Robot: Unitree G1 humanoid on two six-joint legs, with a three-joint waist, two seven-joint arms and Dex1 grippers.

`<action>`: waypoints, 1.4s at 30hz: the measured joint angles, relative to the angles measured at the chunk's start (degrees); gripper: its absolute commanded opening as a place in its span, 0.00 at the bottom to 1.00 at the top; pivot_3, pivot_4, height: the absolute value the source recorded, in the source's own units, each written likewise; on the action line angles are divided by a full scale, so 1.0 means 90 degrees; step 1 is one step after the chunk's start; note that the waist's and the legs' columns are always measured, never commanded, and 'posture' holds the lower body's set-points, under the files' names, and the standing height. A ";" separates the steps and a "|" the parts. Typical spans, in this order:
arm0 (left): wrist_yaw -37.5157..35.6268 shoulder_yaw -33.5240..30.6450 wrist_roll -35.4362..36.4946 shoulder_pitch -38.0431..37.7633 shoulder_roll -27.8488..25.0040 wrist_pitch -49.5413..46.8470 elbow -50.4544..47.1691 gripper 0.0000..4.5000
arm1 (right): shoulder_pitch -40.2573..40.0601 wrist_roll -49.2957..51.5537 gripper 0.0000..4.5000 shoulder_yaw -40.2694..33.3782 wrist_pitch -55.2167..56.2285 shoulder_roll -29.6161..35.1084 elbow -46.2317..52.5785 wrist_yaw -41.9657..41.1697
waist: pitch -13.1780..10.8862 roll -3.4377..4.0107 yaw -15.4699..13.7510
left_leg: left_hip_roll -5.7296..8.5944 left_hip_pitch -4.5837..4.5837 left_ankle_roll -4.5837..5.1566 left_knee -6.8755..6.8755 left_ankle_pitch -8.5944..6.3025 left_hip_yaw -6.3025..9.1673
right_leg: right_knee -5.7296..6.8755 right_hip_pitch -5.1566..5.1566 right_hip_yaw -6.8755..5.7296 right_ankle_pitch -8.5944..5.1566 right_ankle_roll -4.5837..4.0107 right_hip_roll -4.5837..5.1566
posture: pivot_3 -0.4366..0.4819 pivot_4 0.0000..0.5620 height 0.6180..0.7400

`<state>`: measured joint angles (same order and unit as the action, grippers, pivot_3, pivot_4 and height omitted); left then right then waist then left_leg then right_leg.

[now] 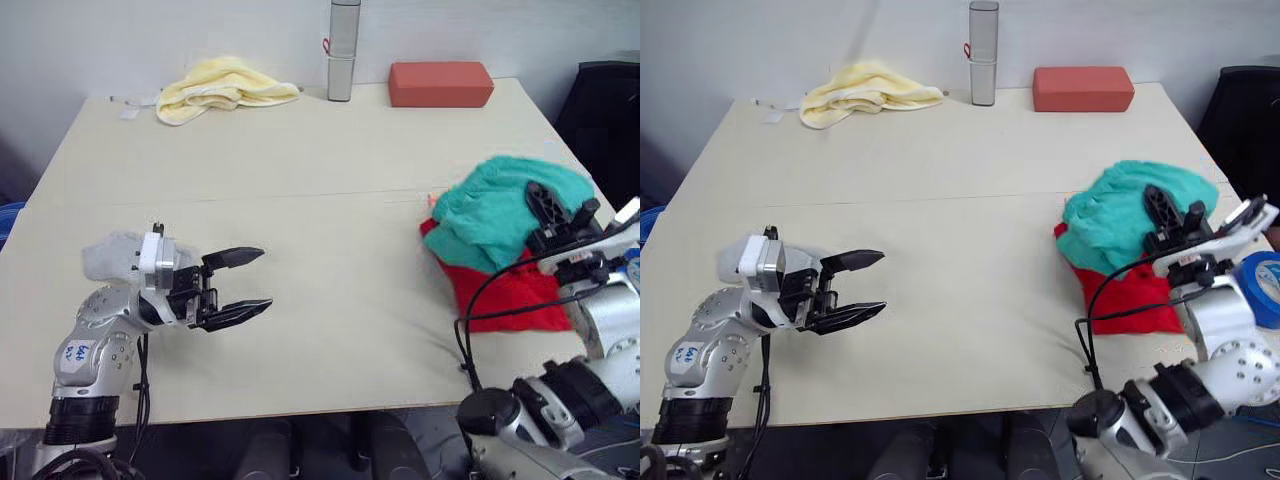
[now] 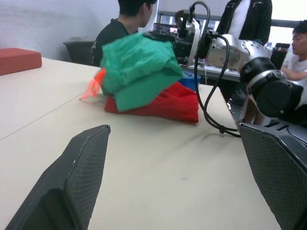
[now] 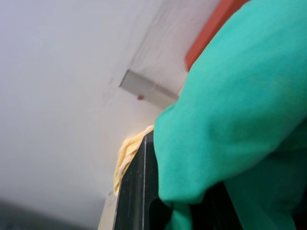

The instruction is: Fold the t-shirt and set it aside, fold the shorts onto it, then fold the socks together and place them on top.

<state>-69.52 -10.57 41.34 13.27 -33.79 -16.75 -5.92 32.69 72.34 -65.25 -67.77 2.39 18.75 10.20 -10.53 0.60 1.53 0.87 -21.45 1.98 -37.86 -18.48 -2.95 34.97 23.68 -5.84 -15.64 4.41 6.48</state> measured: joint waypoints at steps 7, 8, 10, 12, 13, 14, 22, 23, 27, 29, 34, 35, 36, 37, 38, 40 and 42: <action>-0.0144 0.0115 -0.0003 0.0190 0.0006 -0.0107 0.0040 1.00 | -0.1504 0.0439 0.01 0.0569 0.1812 -0.0451 0.0932 0.1335 | -0.0006 0.0010 0.0007 | 0.0003 0.0004 0.0006 0.0009 0.0000 -0.0011 | -0.0008 0.0000 0.0011 0.0002 0.0004 0.0000 | 0.48 0.27 1.00; -0.0152 0.0146 -0.0003 0.0221 0.0012 -0.0129 0.0044 1.00 | -0.1665 0.0509 0.01 0.0748 0.2048 -0.0458 0.1061 0.1453 | -0.0006 0.0009 0.0005 | 0.0002 0.0006 0.0006 0.0009 0.0000 -0.0010 | -0.0007 0.0000 0.0010 0.0001 0.0004 0.0000 | 0.48 0.27 1.00; -0.0173 0.0206 -0.0003 0.0260 0.0036 -0.0160 0.0051 1.00 | -0.1947 0.0598 0.01 0.1054 0.2322 -0.0479 0.1189 0.1579 | -0.0006 0.0009 0.0004 | 0.0002 0.0007 0.0005 0.0011 0.0000 -0.0010 | -0.0007 0.0000 0.0011 0.0001 0.0004 0.0000 | 0.48 0.27 1.00; -0.0224 0.0269 -0.0004 0.0346 0.0103 -0.0164 0.0178 1.00 | -0.2358 0.0420 0.01 0.1474 0.2706 -0.0514 0.1292 0.1582 | -0.0006 0.0009 0.0001 | 0.0002 0.0006 0.0007 0.0011 0.0000 -0.0010 | -0.0008 0.0000 0.0011 0.0001 0.0004 0.0000 | 0.48 0.27 1.00; -0.0233 0.0284 -0.0006 0.0375 0.0122 -0.0166 0.0235 1.00 | -0.2431 0.0348 0.01 0.1569 0.2836 -0.0541 0.1294 0.1583 | -0.0006 0.0009 -0.0001 | 0.0003 0.0006 0.0008 0.0011 0.0001 -0.0012 | -0.0008 0.0000 0.0012 0.0001 0.0004 0.0000 | 0.48 0.27 1.00; -0.0255 0.0302 -0.0011 0.0414 0.0141 -0.0168 0.0260 1.00 | -0.2560 0.0322 0.01 0.1745 0.3058 -0.0567 0.1297 0.1602 | -0.0006 0.0009 0.0000 | 0.0002 0.0006 0.0009 0.0010 0.0001 -0.0012 | -0.0008 0.0000 0.0012 0.0001 0.0004 0.0000 | 0.48 0.27 1.00; -0.0349 0.0302 -0.0041 0.0478 0.0146 -0.0163 0.0260 1.00 | -0.3368 -0.0178 0.01 0.2871 0.3941 -0.0819 0.1329 0.1815 | -0.0006 0.0009 0.0000 | 0.0002 0.0008 0.0009 0.0014 0.0001 -0.0010 | -0.0027 0.0000 0.0015 0.0000 0.0004 0.0000 | 0.48 0.27 1.00; -0.0352 0.0300 -0.0046 0.0478 0.0146 -0.0161 0.0260 1.00 | -0.3434 -0.0253 0.01 0.2941 0.4048 -0.0803 0.1329 0.1837 | -0.0006 0.0009 -0.0001 | 0.0002 0.0008 0.0009 0.0014 0.0000 -0.0009 | -0.0034 0.0000 0.0015 0.0000 0.0003 0.0000 | 0.48 0.27 1.00; -0.0364 0.0288 -0.0082 0.0462 0.0144 -0.0147 0.0260 1.00 | -0.3676 -0.0454 0.01 0.3128 0.4283 -0.0573 0.1298 0.1854 | -0.0006 0.0009 -0.0014 | 0.0001 0.0008 0.0009 0.0014 0.0000 -0.0008 | -0.0039 0.0000 0.0015 0.0000 0.0003 0.0001 | 0.48 0.27 1.00; -0.0376 0.0288 -0.0110 0.0460 0.0144 -0.0126 0.0261 1.00 | -0.3724 -0.0511 0.01 0.3218 0.4366 -0.0482 0.1178 0.1846 | -0.0006 0.0009 -0.0010 | 0.0001 0.0010 0.0010 0.0014 0.0000 -0.0008 | -0.0040 -0.0001 0.0015 0.0000 0.0003 0.0001 | 0.48 0.27 1.00; -0.0404 0.0287 -0.0137 0.0448 0.0153 -0.0002 0.0268 1.00 | -0.3691 -0.0224 0.41 0.3252 0.4578 -0.0287 0.0851 0.1716 | -0.0007 0.0010 -0.0010 | 0.0001 0.0010 0.0014 0.0014 -0.0003 -0.0008 | -0.0040 0.0000 0.0017 0.0000 0.0002 0.0002 | 0.48 0.27 1.00; -0.0407 0.0287 -0.0138 0.0443 0.0153 0.0021 0.0268 1.00 | -0.3708 -0.0221 0.45 0.3279 0.4554 -0.0124 0.0851 0.1675 | -0.0007 0.0011 -0.0010 | 0.0001 0.0010 0.0016 0.0014 -0.0004 -0.0009 | -0.0042 0.0000 0.0018 0.0000 0.0002 0.0002 | 0.48 0.27 1.00; -0.0410 0.0277 -0.0144 0.0416 0.0153 0.0065 0.0268 1.00 | -0.3765 -0.0188 0.52 0.3312 0.4434 0.0237 0.0848 0.1575 | -0.0007 0.0011 -0.0011 | 0.0001 0.0009 0.0020 0.0014 -0.0006 -0.0010 | -0.0045 -0.0001 0.0018 0.0000 0.0003 0.0004 | 0.48 0.27 1.00; -0.0414 0.0246 -0.0152 0.0360 0.0148 0.0089 0.0274 1.00 | -0.3829 -0.0126 0.61 0.3321 0.4300 0.0604 0.0849 0.1460 | -0.0007 0.0010 -0.0013 | 0.0001 0.0009 0.0022 0.0014 -0.0007 -0.0009 | -0.0048 -0.0003 0.0017 0.0000 0.0003 0.0004 | 0.48 0.27 1.00; -0.0415 0.0224 -0.0158 0.0304 0.0142 0.0116 0.0289 1.00 | -0.3919 -0.0079 0.68 0.3343 0.4154 0.0903 0.0844 0.1307 | -0.0007 0.0009 -0.0015 | 0.0001 0.0009 0.0022 0.0014 -0.0007 -0.0009 | -0.0050 -0.0004 0.0015 0.0000 0.0003 0.0004 | 0.48 0.27 1.00; -0.0417 0.0177 -0.0175 0.0197 0.0121 0.0164 0.0341 1.00 | -0.4123 -0.0008 0.81 0.3390 0.3859 0.1453 0.0775 0.0945 | -0.0008 0.0008 -0.0021 | 0.0001 0.0008 0.0039 0.0015 -0.0016 -0.0009 | -0.0052 -0.0004 0.0013 0.0000 0.0003 0.0004 | 0.48 0.27 1.00; -0.0418 0.0088 -0.0205 0.0044 0.0078 0.0271 0.0429 1.00 | -0.4423 0.0216 0.97 0.3387 0.3393 0.2324 0.0537 0.0350 | -0.0011 0.0007 -0.0040 | 0.0001 0.0007 0.0060 0.0012 -0.0027 -0.0010 | -0.0055 -0.0006 0.0013 0.0000 0.0003 0.0004 | 0.48 0.27 1.00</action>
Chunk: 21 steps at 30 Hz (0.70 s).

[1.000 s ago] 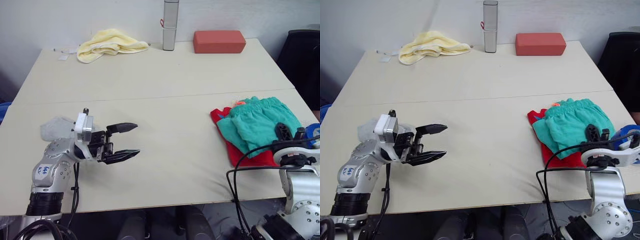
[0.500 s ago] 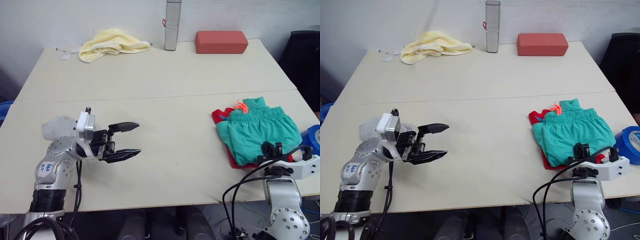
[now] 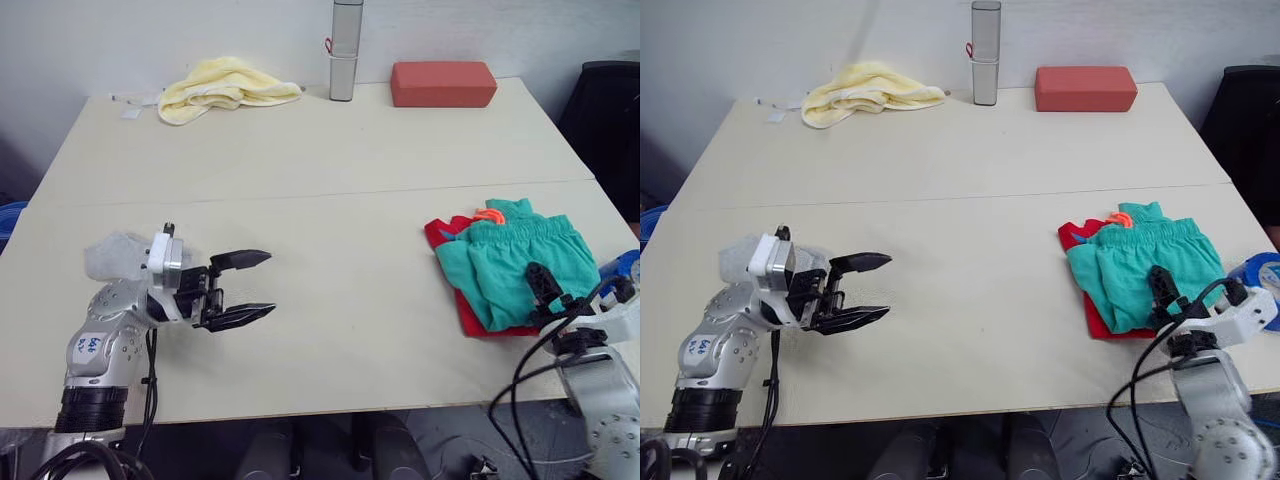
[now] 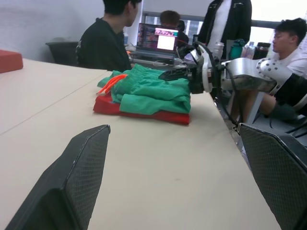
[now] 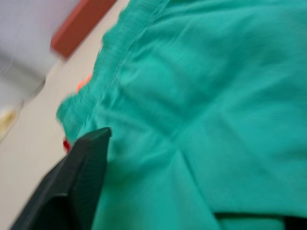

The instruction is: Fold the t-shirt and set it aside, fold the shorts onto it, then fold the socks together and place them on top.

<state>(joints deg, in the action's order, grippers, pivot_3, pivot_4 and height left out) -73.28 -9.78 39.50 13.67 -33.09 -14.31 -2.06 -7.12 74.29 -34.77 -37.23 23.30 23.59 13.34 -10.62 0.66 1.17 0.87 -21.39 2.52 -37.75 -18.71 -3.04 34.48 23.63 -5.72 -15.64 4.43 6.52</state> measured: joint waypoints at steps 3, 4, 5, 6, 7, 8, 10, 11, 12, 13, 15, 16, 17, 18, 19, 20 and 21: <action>0.0045 -0.0167 -0.0039 -0.0175 -0.0077 0.0112 0.0024 1.00 | -0.0559 -0.0078 1.00 -0.0147 -0.0370 0.1115 -0.0309 -0.1275 | -0.0007 0.0002 -0.0098 | -0.0001 -0.0001 0.0011 -0.0008 -0.0005 -0.0001 | -0.0002 -0.0004 -0.0003 0.0000 0.0001 0.0000 | 0.48 0.27 1.00; 0.0070 -0.0244 -0.0041 -0.0266 -0.0102 0.0153 0.0007 1.00 | -0.0797 -0.0278 1.00 -0.0193 -0.0385 0.1516 -0.0421 -0.1822 | -0.0009 0.0007 -0.0128 | 0.0000 0.0000 0.0015 -0.0010 -0.0008 -0.0006 | -0.0005 -0.0006 -0.0002 0.0001 0.0003 0.0000 | 0.48 0.27 1.00; 0.0117 -0.0377 -0.0046 -0.0423 -0.0140 0.0214 -0.0006 1.00 | -0.1036 -0.0646 1.00 -0.0252 -0.0241 0.1866 -0.0567 -0.2586 | -0.0012 0.0002 -0.0152 | -0.0001 0.0001 0.0016 -0.0010 -0.0009 -0.0004 | -0.0009 -0.0011 -0.0005 0.0001 0.0004 -0.0001 | 0.48 0.27 1.00; 0.0172 -0.0479 -0.0056 -0.0586 -0.0164 0.0263 -0.0019 1.00 | -0.1227 -0.1019 1.00 -0.0308 0.0014 0.2110 -0.0722 -0.3306 | -0.0014 -0.0002 -0.0166 | -0.0001 0.0002 0.0017 -0.0010 -0.0009 -0.0003 | -0.0013 -0.0012 -0.0008 0.0001 0.0004 -0.0003 | 0.48 0.27 1.00; 0.0235 -0.0571 -0.0066 -0.0770 -0.0167 0.0291 -0.0061 1.00 | -0.1362 -0.1433 1.00 -0.0359 0.0406 0.2298 -0.0929 -0.4080 | -0.0016 -0.0006 -0.0173 | -0.0001 0.0001 0.0018 -0.0010 -0.0010 -0.0004 | -0.0019 -0.0015 -0.0008 0.0003 0.0008 -0.0004 | 0.48 0.27 1.00; 0.0292 -0.0620 -0.0077 -0.0923 -0.0168 0.0311 -0.0121 1.00 | -0.1432 -0.1801 1.00 -0.0401 0.0789 0.2420 -0.1118 -0.4786 | -0.0019 -0.0010 -0.0184 | -0.0001 0.0001 0.0020 -0.0013 -0.0011 -0.0005 | -0.0023 -0.0018 -0.0008 0.0006 0.0013 -0.0005 | 0.48 0.27 1.00; 0.0379 -0.0679 -0.0103 -0.1127 -0.0169 0.0368 -0.0258 1.00 | -0.1561 -0.2413 1.00 -0.0373 0.1435 0.2708 -0.1414 -0.6016 | -0.0024 -0.0019 -0.0217 | -0.0001 0.0001 0.0022 -0.0022 -0.0013 -0.0005 | -0.0025 -0.0023 -0.0007 0.0010 0.0019 -0.0005 | 0.48 0.27 1.00; 0.0452 -0.0725 -0.0106 -0.1212 -0.0169 0.0381 -0.0322 1.00 | -0.1552 -0.2632 1.00 -0.0339 0.1660 0.2849 -0.1588 -0.6562 | -0.0026 -0.0022 -0.0239 | -0.0001 0.0001 0.0022 -0.0026 -0.0013 -0.0004 | -0.0027 -0.0024 -0.0007 0.0012 0.0020 -0.0005 | 0.48 0.27 1.00; 0.0532 -0.0800 -0.0109 -0.1319 -0.0169 0.0391 -0.0411 1.00 | -0.1519 -0.2811 1.00 -0.0296 0.1788 0.3002 -0.1776 -0.6965 | -0.0027 -0.0023 -0.0249 | -0.0002 0.0001 0.0023 -0.0027 -0.0013 -0.0004 | -0.0032 -0.0024 -0.0005 0.0016 0.0019 -0.0004 | 0.48 0.27 1.00; 0.0589 -0.0869 -0.0109 -0.1399 -0.0169 0.0402 -0.0481 1.00 | -0.1466 -0.2925 1.00 -0.0286 0.1800 0.3145 -0.2002 -0.7254 | -0.0027 -0.0025 -0.0269 | -0.0002 0.0002 0.0023 -0.0027 -0.0014 -0.0003 | -0.0035 -0.0026 -0.0005 0.0018 0.0018 -0.0001 | 0.48 0.27 1.00; 0.0690 -0.0987 -0.0109 -0.1550 -0.0171 0.0418 -0.0520 1.00 | -0.1327 -0.2946 1.00 -0.0273 0.1532 0.3361 -0.2322 -0.7612 | -0.0028 -0.0023 -0.0287 | -0.0002 0.0002 0.0022 -0.0027 -0.0014 0.0000 | -0.0040 -0.0026 -0.0005 0.0020 0.0016 0.0003 | 0.48 0.27 1.00; 0.0719 -0.1045 -0.0109 -0.1616 -0.0171 0.0426 -0.0528 1.00 | -0.1328 -0.2939 1.00 -0.0263 0.1303 0.3473 -0.2408 -0.7745 | -0.0029 -0.0021 -0.0290 | -0.0003 0.0001 0.0020 -0.0026 -0.0015 0.0003 | -0.0041 -0.0025 -0.0006 0.0020 0.0014 0.0004 | 0.48 0.27 1.00; 0.0753 -0.1095 -0.0109 -0.1664 -0.0171 0.0439 -0.0537 1.00 | -0.1386 -0.2931 1.00 -0.0240 0.1015 0.3607 -0.2469 -0.7887 | -0.0030 -0.0020 -0.0301 | -0.0005 -0.0001 0.0018 -0.0025 -0.0016 0.0008 | -0.0044 -0.0024 -0.0009 0.0018 0.0011 0.0004 | 0.48 0.27 1.00; 0.0788 -0.1130 -0.0109 -0.1710 -0.0172 0.0459 -0.0554 1.00 | -0.1469 -0.2926 1.00 -0.0200 0.0732 0.3755 -0.2474 -0.8085 | -0.0031 -0.0018 -0.0315 | -0.0005 -0.0003 0.0016 -0.0023 -0.0017 0.0013 | -0.0046 -0.0024 -0.0013 0.0017 0.0009 0.0005 | 0.48 0.27 1.00; 0.0802 -0.1159 -0.0109 -0.1734 -0.0173 0.0478 -0.0564 1.00 | -0.1543 -0.2926 1.00 -0.0191 0.0555 0.3818 -0.2469 -0.8231 | -0.0031 -0.0017 -0.0330 | -0.0005 -0.0005 0.0015 -0.0022 -0.0018 0.0020 | -0.0051 -0.0024 -0.0017 0.0017 0.0008 0.0005 | 0.48 0.27 1.00; 0.0814 -0.1184 -0.0108 -0.1755 -0.0181 0.0491 -0.0565 1.00 | -0.1621 -0.2934 1.00 -0.0193 0.0396 0.3858 -0.2474 -0.8379 | -0.0031 -0.0017 -0.0339 | -0.0006 -0.0008 0.0012 -0.0021 -0.0020 0.0021 | -0.0054 -0.0024 -0.0019 0.0016 0.0007 0.0005 | 0.48 0.27 1.00; 0.0816 -0.1202 -0.0108 -0.1774 -0.0204 0.0497 -0.0564 1.00 | -0.1679 -0.2970 1.00 -0.0197 0.0340 0.3887 -0.2493 -0.8519 | -0.0031 -0.0016 -0.0341 | -0.0005 -0.0009 0.0013 -0.0021 -0.0023 0.0021 | -0.0057 -0.0024 -0.0019 0.0016 0.0007 0.0005 | 0.48 0.27 1.00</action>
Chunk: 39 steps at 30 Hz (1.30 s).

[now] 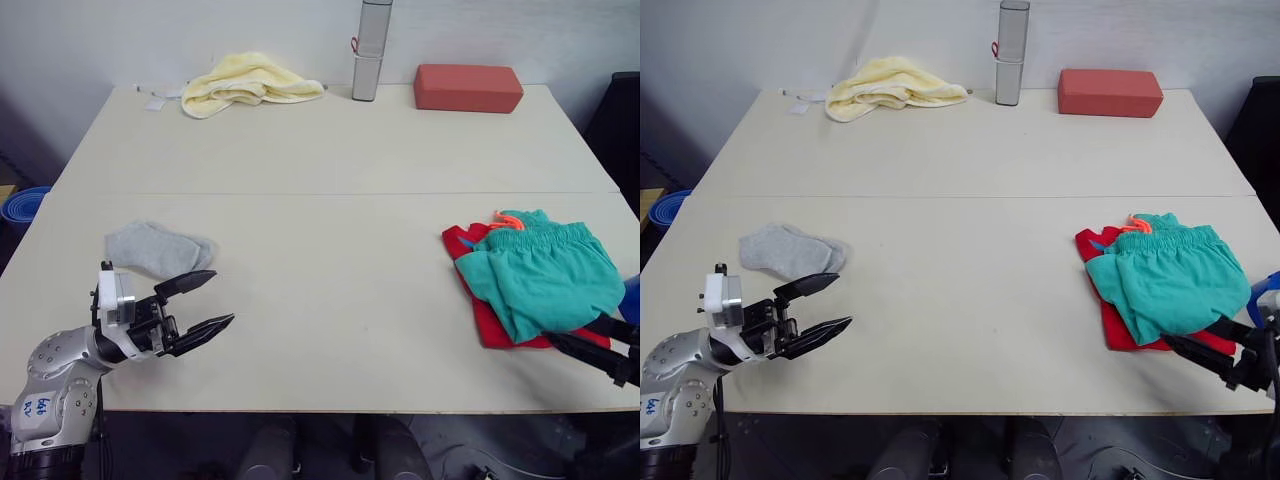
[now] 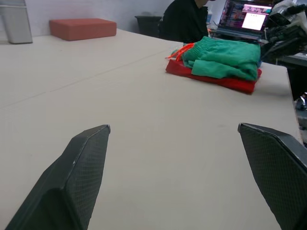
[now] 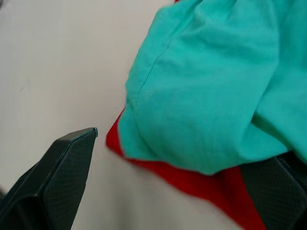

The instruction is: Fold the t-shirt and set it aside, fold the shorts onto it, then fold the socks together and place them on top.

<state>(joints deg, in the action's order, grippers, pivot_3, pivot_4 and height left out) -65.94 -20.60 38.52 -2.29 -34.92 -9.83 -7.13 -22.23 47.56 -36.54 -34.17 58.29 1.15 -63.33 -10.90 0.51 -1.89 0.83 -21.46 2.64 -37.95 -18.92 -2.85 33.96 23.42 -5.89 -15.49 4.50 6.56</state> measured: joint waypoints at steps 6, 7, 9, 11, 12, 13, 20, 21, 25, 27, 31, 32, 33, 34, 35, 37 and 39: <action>0.0041 -0.0267 0.0018 -0.0063 -0.0144 -0.0001 0.0086 1.00 | -0.0139 -0.0550 1.00 -0.0502 0.0669 -0.0026 -0.0306 -0.0839 | -0.0001 0.0004 0.0025 | 0.0001 -0.0002 0.0005 0.0000 -0.0011 -0.0004 | -0.0015 -0.0004 0.0000 0.0002 0.0004 0.0000 | 0.48 0.27 1.00; 0.0106 -0.0320 0.0023 -0.0091 -0.0144 -0.0022 0.0107 1.00 | -0.0037 -0.0647 1.00 -0.0562 0.1020 -0.0107 -0.0191 -0.0962 | -0.0001 0.0004 0.0050 | 0.0000 -0.0001 0.0003 0.0000 -0.0012 -0.0004 | -0.0013 -0.0003 0.0000 0.0002 0.0004 -0.0001 | 0.48 0.27 1.00; 0.0211 -0.0412 0.0028 -0.0157 -0.0144 -0.0043 0.0123 1.00 | 0.0282 -0.0760 1.00 -0.0561 0.1647 -0.0419 0.0168 -0.1083 | -0.0003 0.0002 0.0091 | -0.0004 0.0002 -0.0004 0.0000 -0.0012 -0.0005 | -0.0010 -0.0004 -0.0001 0.0002 0.0004 -0.0007 | 0.48 0.27 1.00; 0.0238 -0.0489 0.0046 -0.0362 -0.0145 -0.0064 0.0120 1.00 | 0.0744 -0.0768 1.00 -0.0475 0.2061 -0.0701 0.0461 -0.1055 | -0.0005 0.0008 0.0112 | -0.0004 0.0006 -0.0008 0.0000 -0.0009 -0.0012 | -0.0003 -0.0003 0.0003 0.0003 0.0006 -0.0007 | 0.48 0.27 1.00; 0.0231 -0.0570 0.0061 -0.0550 -0.0153 -0.0109 0.0120 1.00 | 0.1023 -0.0714 1.00 -0.0442 0.2228 -0.0871 0.0661 -0.1047 | -0.0006 0.0010 0.0126 | -0.0004 0.0007 -0.0010 0.0000 -0.0008 -0.0014 | -0.0001 -0.0002 0.0004 0.0003 0.0006 -0.0007 | 0.48 0.27 1.00; 0.0245 -0.0670 0.0073 -0.0741 -0.0154 -0.0163 0.0126 1.00 | 0.1210 -0.0648 1.00 -0.0342 0.2410 -0.0981 0.0929 -0.1090 | -0.0006 0.0011 0.0134 | -0.0004 0.0007 -0.0013 0.0000 -0.0008 -0.0012 | 0.0000 -0.0002 0.0002 0.0003 0.0006 -0.0007 | 0.48 0.27 1.00; 0.0912 -0.1667 0.0080 -0.1669 0.0210 -0.0087 0.0276 1.00 | 0.2193 -0.0886 1.00 0.1409 0.3454 -0.2003 0.1610 -0.1520 | -0.0006 -0.0024 0.0054 | -0.0003 0.0007 -0.0046 -0.0008 -0.0029 -0.0006 | -0.0009 -0.0010 -0.0001 0.0004 0.0006 -0.0002 | 0.48 0.27 1.00; 0.1204 -0.1918 0.0082 -0.1915 0.0354 -0.0128 0.0240 1.00 | 0.2367 -0.1050 1.00 0.1863 0.3656 -0.2281 0.1536 -0.1620 | -0.0005 -0.0034 0.0085 | -0.0004 0.0007 -0.0047 -0.0007 -0.0033 -0.0006 | -0.0011 -0.0009 0.0000 0.0004 0.0005 -0.0003 | 0.48 0.27 1.00; 0.2776 -0.2933 0.0327 -0.2681 0.0663 -0.1004 -0.0007 1.00 | 0.2780 -0.1482 1.00 0.2973 0.4109 -0.2901 0.1180 -0.1760 | -0.0021 -0.0030 0.0127 | -0.0004 0.0004 -0.0046 -0.0008 -0.0021 -0.0010 | -0.0011 -0.0006 0.0003 0.0004 0.0005 -0.0002 | 0.48 0.27 1.00; 0.3093 -0.3307 0.0638 -0.2994 0.0840 -0.1299 -0.0202 1.00 | 0.2960 -0.1604 1.00 0.3057 0.4273 -0.3007 0.1098 -0.1646 | -0.0021 -0.0033 0.0110 | -0.0004 0.0004 -0.0060 -0.0009 -0.0030 -0.0011 | -0.0016 -0.0007 0.0002 0.0003 0.0005 -0.0002 | 0.48 0.27 1.00; 0.3804 -0.3836 0.1469 -0.3375 0.1002 -0.2199 -0.0387 1.00 | 0.3003 -0.1721 1.00 0.3300 0.4545 -0.3134 0.1101 -0.1534 | -0.0018 -0.0045 0.0029 | -0.0004 0.0005 -0.0043 -0.0009 -0.0043 0.0000 | -0.0015 -0.0008 -0.0003 -0.0002 -0.0005 -0.0002 | 0.48 0.27 1.00; 0.3973 -0.3929 0.1720 -0.3426 0.1001 -0.2477 -0.0395 1.00 | 0.2929 -0.1759 1.00 0.3341 0.4638 -0.3160 0.1101 -0.1533 | -0.0020 -0.0043 0.0027 | -0.0004 0.0004 -0.0043 -0.0009 -0.0043 0.0000 | -0.0014 -0.0007 -0.0003 -0.0002 -0.0006 -0.0002 | 0.48 0.27 1.00; 0.4108 -0.3991 0.2024 -0.3447 0.0991 -0.2749 -0.0425 1.00 | 0.2865 -0.1794 1.00 0.3367 0.4690 -0.3162 0.1096 -0.1528 | -0.0020 -0.0042 0.0029 | -0.0004 0.0005 -0.0042 -0.0009 -0.0043 0.0000 | -0.0013 -0.0007 -0.0002 -0.0003 -0.0007 -0.0002 | 0.48 0.27 1.00; 0.4250 -0.4028 0.2343 -0.3430 0.0945 -0.3018 -0.0454 1.00 | 0.2836 -0.1806 1.00 0.3389 0.4753 -0.3162 0.1084 -0.1510 | -0.0020 -0.0042 0.0035 | -0.0004 0.0005 -0.0042 -0.0009 -0.0042 0.0000 | -0.0011 -0.0008 0.0000 -0.0003 -0.0007 -0.0002 | 0.48 0.27 1.00; 0.4427 -0.4046 0.2640 -0.3348 0.0809 -0.3286 -0.0456 1.00 | 0.2836 -0.1829 1.00 0.3404 0.4792 -0.3162 0.1080 -0.1488 | -0.0019 -0.0043 0.0042 | -0.0004 0.0008 -0.0043 -0.0009 -0.0039 0.0000 | -0.0007 -0.0008 0.0000 -0.0003 -0.0008 -0.0002 | 0.48 0.27 1.00; 0.4894 -0.4079 0.3149 -0.2997 0.0471 -0.3718 -0.0468 1.00 | 0.2859 -0.1853 1.00 0.3423 0.4817 -0.3162 0.1076 -0.1444 | -0.0018 -0.0047 0.0040 | -0.0004 0.0015 -0.0047 -0.0009 -0.0029 0.0002 | 0.0007 -0.0009 -0.0001 -0.0004 -0.0015 -0.0002 | 0.48 0.27 1.00; 0.5636 -0.4001 0.3976 -0.2382 0.0036 -0.4262 -0.0451 1.00 | 0.2875 -0.1854 1.00 0.3450 0.4858 -0.3159 0.1070 -0.1407 | -0.0019 -0.0044 0.0036 | -0.0004 0.0024 -0.0052 -0.0009 -0.0020 0.0004 | 0.0019 -0.0015 0.0000 0.0000 -0.0020 -0.0001 | 0.48 0.27 1.00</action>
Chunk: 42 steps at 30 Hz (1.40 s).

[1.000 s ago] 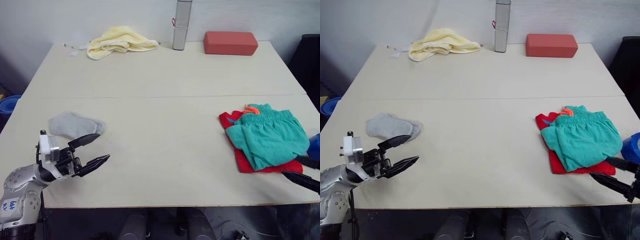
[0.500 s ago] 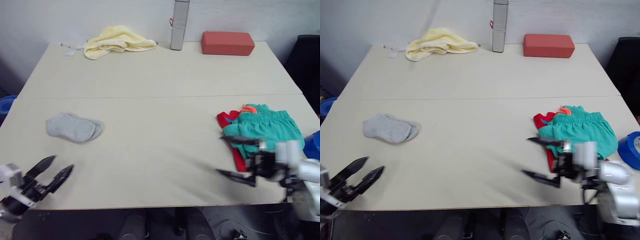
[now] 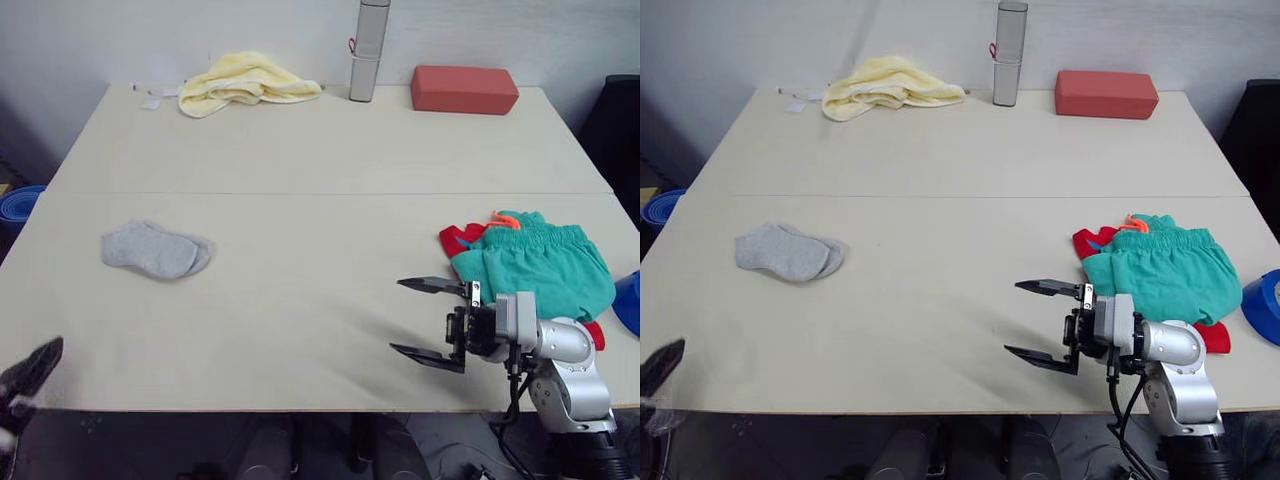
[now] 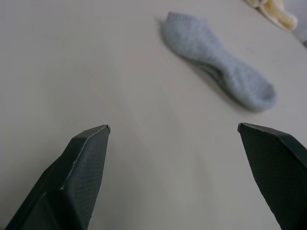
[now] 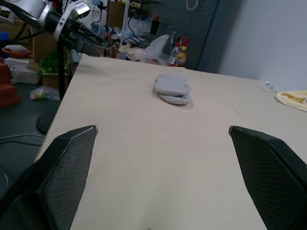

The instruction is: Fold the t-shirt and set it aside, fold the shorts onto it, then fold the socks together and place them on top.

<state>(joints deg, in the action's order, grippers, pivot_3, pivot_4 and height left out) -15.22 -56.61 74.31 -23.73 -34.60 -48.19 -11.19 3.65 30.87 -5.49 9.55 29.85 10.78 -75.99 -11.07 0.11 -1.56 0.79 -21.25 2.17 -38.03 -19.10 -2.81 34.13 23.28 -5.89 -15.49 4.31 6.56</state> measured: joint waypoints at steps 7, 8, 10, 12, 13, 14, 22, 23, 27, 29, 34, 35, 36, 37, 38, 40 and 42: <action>0.1832 0.1468 0.0714 0.2877 -0.0548 -0.0900 0.1545 1.00 | 0.0447 -0.0024 1.00 0.0069 0.0014 0.0095 -0.0051 0.0190 | -0.0003 -0.0002 0.0066 | 0.0001 0.0002 -0.0056 0.0001 0.0043 -0.0016 | 0.0038 0.0017 -0.0001 0.0006 0.0001 -0.0011 | 0.48 0.27 1.00; 0.2040 0.1582 0.0686 0.3249 -0.0492 -0.0901 0.1865 1.00 | 0.0507 -0.0023 1.00 0.0060 0.0009 0.0142 -0.0060 0.0202 | -0.0001 -0.0006 0.0076 | 0.0001 0.0002 -0.0039 0.0002 0.0053 -0.0017 | 0.0043 0.0017 -0.0003 0.0006 0.0002 -0.0013 | 0.48 0.27 1.00; 0.2402 0.1697 0.0631 0.3902 -0.0440 -0.0897 0.2441 1.00 | 0.0614 -0.0020 1.00 0.0057 -0.0010 0.0171 -0.0084 0.0225 | -0.0001 -0.0027 0.0092 | 0.0000 -0.0002 -0.0043 0.0002 0.0054 -0.0019 | 0.0065 0.0021 -0.0008 0.0006 0.0003 -0.0016 | 0.48 0.27 1.00; 0.2687 0.1746 0.0591 0.4481 -0.0429 -0.0950 0.3002 1.00 | 0.0630 -0.0021 1.00 0.0059 -0.0044 0.0204 -0.0091 0.0289 | 0.0001 -0.0034 0.0084 | 0.0001 -0.0002 -0.0043 0.0002 0.0055 -0.0022 | 0.0066 0.0020 -0.0010 0.0008 0.0006 -0.0016 | 0.48 0.27 1.00; 0.2769 0.1793 0.0581 0.4673 -0.0429 -0.1013 0.3186 1.00 | 0.0634 -0.0022 1.00 0.0057 -0.0070 0.0210 -0.0090 0.0329 | 0.0001 -0.0035 0.0082 | 0.0002 -0.0001 -0.0042 0.0001 0.0055 -0.0029 | 0.0064 0.0018 -0.0009 0.0009 0.0009 -0.0016 | 0.48 0.27 1.00; 0.2836 0.1830 0.0554 0.4837 -0.0428 -0.1080 0.3370 1.00 | 0.0639 -0.0023 1.00 0.0057 -0.0082 0.0216 -0.0091 0.0358 | 0.0001 -0.0035 0.0079 | 0.0003 0.0000 -0.0040 0.0001 0.0056 -0.0031 | 0.0065 0.0018 -0.0008 0.0010 0.0011 -0.0015 | 0.48 0.27 1.00; 0.2748 0.2069 -0.0194 0.6281 -0.0399 -0.1279 0.4984 0.91 | 0.0695 -0.0048 1.00 0.0067 -0.0186 0.0233 -0.0005 0.0732 | 0.0003 -0.0038 -0.0043 | 0.0017 0.0020 -0.0080 -0.0003 0.0066 -0.0033 | 0.0076 0.0014 -0.0006 0.0011 0.0012 -0.0005 | 0.48 0.27 1.00; 0.2692 0.2107 -0.0320 0.6359 -0.0413 -0.1294 0.5085 0.86 | 0.0696 -0.0056 1.00 0.0067 -0.0201 0.0234 0.0017 0.0743 | 0.0004 -0.0037 -0.0050 | 0.0019 0.0022 -0.0080 -0.0003 0.0066 -0.0034 | 0.0077 0.0013 -0.0005 0.0011 0.0012 -0.0004 | 0.48 0.27 1.00; 0.2485 0.2082 -0.0566 0.6363 -0.0419 -0.1458 0.5225 0.58 | 0.0690 -0.0055 1.00 0.0056 -0.0273 0.0322 0.0143 0.0871 | 0.0004 -0.0035 -0.0048 | 0.0019 0.0020 -0.0081 -0.0003 0.0066 -0.0033 | 0.0090 0.0014 -0.0004 0.0011 0.0012 -0.0002 | 0.48 0.27 1.00; 0.2389 0.2013 -0.0595 0.6351 -0.0359 -0.1494 0.5319 0.44 | 0.0688 -0.0055 1.00 0.0055 -0.0301 0.0337 0.0212 0.0943 | 0.0004 -0.0035 -0.0048 | 0.0020 0.0020 -0.0080 -0.0003 0.0066 -0.0033 | 0.0090 0.0014 -0.0004 0.0011 0.0012 -0.0002 | 0.48 0.27 1.00; 0.2109 0.1968 -0.0951 0.6341 -0.0081 -0.1431 0.5320 0.06 | 0.0684 -0.0055 1.00 0.0055 -0.0372 0.0338 0.0274 0.1079 | 0.0004 -0.0036 -0.0070 | 0.0020 0.0019 -0.0080 -0.0003 0.0066 -0.0033 | 0.0087 0.0014 -0.0005 0.0011 0.0013 -0.0001 | 0.48 0.27 1.00; 0.2044 0.2003 -0.1028 0.6341 -0.0055 -0.1419 0.5247 0.00 | 0.0681 -0.0055 1.00 0.0055 -0.0374 0.0338 0.0276 0.1104 | 0.0005 -0.0035 -0.0077 | 0.0021 0.0021 -0.0080 -0.0003 0.0066 -0.0033 | 0.0087 0.0013 -0.0005 0.0012 0.0013 -0.0001 | 0.48 0.27 1.00; 0.1934 0.2090 -0.1151 0.6334 -0.0015 -0.1372 0.5165 0.00 | 0.0674 -0.0055 1.00 0.0055 -0.0374 0.0338 0.0284 0.1138 | 0.0011 -0.0024 -0.0087 | 0.0022 0.0023 -0.0080 -0.0003 0.0066 -0.0035 | 0.0085 0.0012 -0.0004 0.0011 0.0013 0.0000 | 0.48 0.27 1.00; 0.1873 0.2109 -0.1266 0.6309 0.0044 -0.1325 0.5079 0.00 | 0.0662 -0.0055 1.00 0.0053 -0.0374 0.0338 0.0285 0.1163 | 0.0013 -0.0020 -0.0091 | 0.0023 0.0023 -0.0082 -0.0003 0.0068 -0.0036 | 0.0081 0.0013 -0.0003 0.0012 0.0013 0.0000 | 0.48 0.27 1.00; 0.1849 0.2101 -0.1300 0.6298 0.0085 -0.1302 0.5037 0.00 | 0.0635 -0.0055 1.00 0.0050 -0.0373 0.0342 0.0286 0.1170 | 0.0013 -0.0020 -0.0097 | 0.0022 0.0023 -0.0083 -0.0003 0.0069 -0.0035 | 0.0082 0.0013 -0.0004 0.0011 0.0013 0.0000 | 0.48 0.27 1.00; 0.1874 0.2029 -0.1304 0.6205 0.0295 -0.1326 0.4767 0.00 | 0.0504 -0.0055 1.00 0.0017 -0.0366 0.0395 0.0289 0.1167 | 0.0014 -0.0017 -0.0132 | 0.0023 0.0022 -0.0082 -0.0003 0.0069 -0.0035 | 0.0080 0.0013 -0.0003 0.0012 0.0013 0.0003 | 0.48 0.27 1.00; 0.1955 0.1935 -0.1269 0.6049 0.0512 -0.1470 0.4342 0.00 | 0.0415 -0.0055 1.00 -0.0027 -0.0352 0.0429 0.0289 0.1157 | 0.0015 -0.0017 -0.0156 | 0.0025 0.0020 -0.0079 -0.0003 0.0069 -0.0035 | 0.0083 0.0011 -0.0001 0.0015 0.0019 0.0007 | 0.48 0.27 1.00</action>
<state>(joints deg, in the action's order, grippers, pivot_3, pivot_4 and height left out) 2.38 -39.19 62.89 30.72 -29.99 -61.42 27.89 7.38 30.38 -5.74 6.38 33.71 13.38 -65.57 -10.94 -0.03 -2.96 1.01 -21.07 1.46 -38.06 -18.48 -3.13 34.88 23.38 -5.90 -15.36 4.48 6.62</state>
